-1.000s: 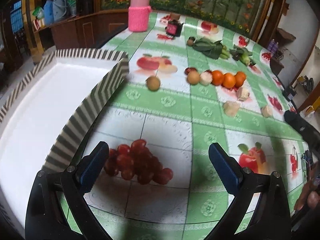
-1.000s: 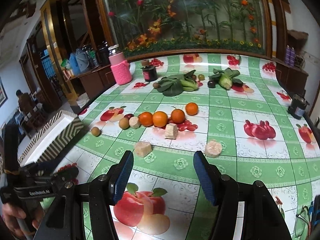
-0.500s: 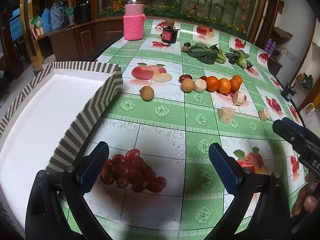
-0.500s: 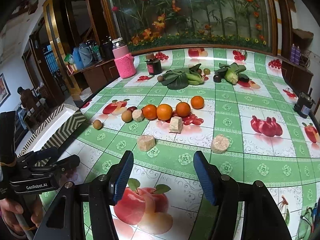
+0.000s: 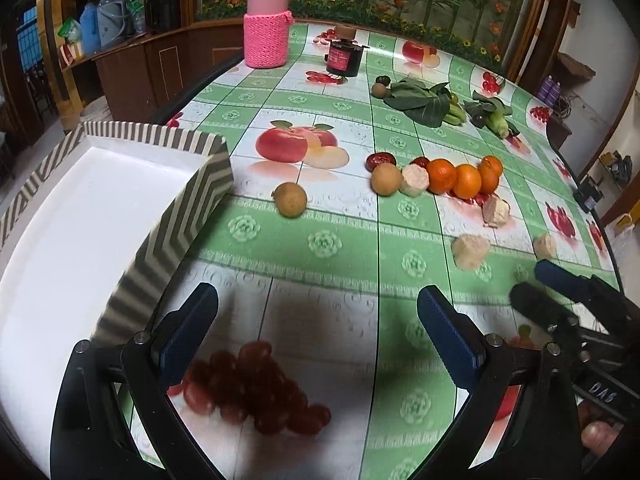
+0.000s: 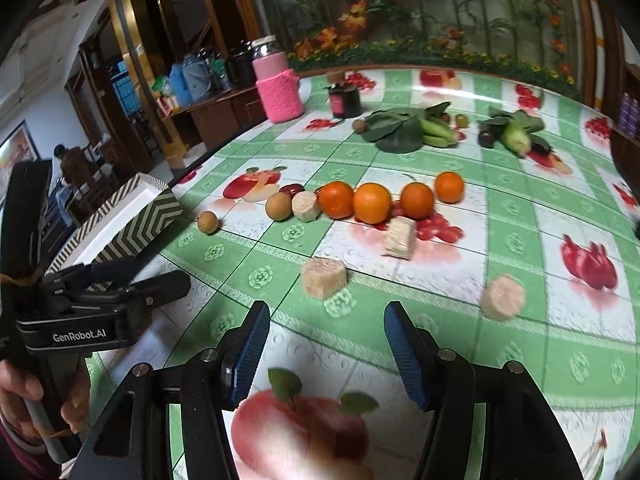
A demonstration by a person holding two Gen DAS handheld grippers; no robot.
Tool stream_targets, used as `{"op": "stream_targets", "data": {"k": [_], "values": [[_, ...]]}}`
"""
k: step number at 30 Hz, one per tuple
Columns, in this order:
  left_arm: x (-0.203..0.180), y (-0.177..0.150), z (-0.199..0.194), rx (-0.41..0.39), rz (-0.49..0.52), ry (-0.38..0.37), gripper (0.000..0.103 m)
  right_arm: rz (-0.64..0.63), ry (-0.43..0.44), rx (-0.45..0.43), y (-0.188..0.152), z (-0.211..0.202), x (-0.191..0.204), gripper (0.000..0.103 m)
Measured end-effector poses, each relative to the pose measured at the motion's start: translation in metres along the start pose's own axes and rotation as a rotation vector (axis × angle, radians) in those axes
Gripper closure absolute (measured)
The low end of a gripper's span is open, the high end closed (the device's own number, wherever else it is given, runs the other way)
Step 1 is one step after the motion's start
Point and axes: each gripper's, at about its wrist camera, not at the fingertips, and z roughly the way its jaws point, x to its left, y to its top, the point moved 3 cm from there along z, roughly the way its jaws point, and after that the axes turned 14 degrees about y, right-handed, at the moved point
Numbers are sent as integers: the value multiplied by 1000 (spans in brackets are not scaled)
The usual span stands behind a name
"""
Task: Organize fruits
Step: 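Move left tool toward a small brown round fruit while right tool approaches a tan round cake, then close left tool on the brown round fruit while right tool grasps the tan round cake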
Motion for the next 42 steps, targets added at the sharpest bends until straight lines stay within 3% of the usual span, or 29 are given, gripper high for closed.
{"op": "stream_targets", "data": {"k": [7, 10, 14, 19, 36, 38, 42], "values": [[-5, 13, 13, 19, 8, 0, 2, -32, -8, 66, 12, 27, -5, 45], [-7, 17, 18, 25, 8, 9, 2, -42, 23, 81, 16, 36, -5, 62], [-9, 22, 24, 33, 6, 16, 2, -89, -4, 113, 13, 46, -3, 73], [-14, 29, 33, 36, 18, 44, 2, -44, 45, 88, 15, 41, -15, 73], [-15, 50, 61, 50, -3, 114, 2, 0, 32, 48, 17, 33, -34, 72], [-16, 51, 64, 46, 4, 111, 4, -12, 29, 52, 17, 35, -32, 72], [-21, 51, 65, 23, 39, 128, 31, 1, 64, 50, 16, 34, -34, 72]]}}
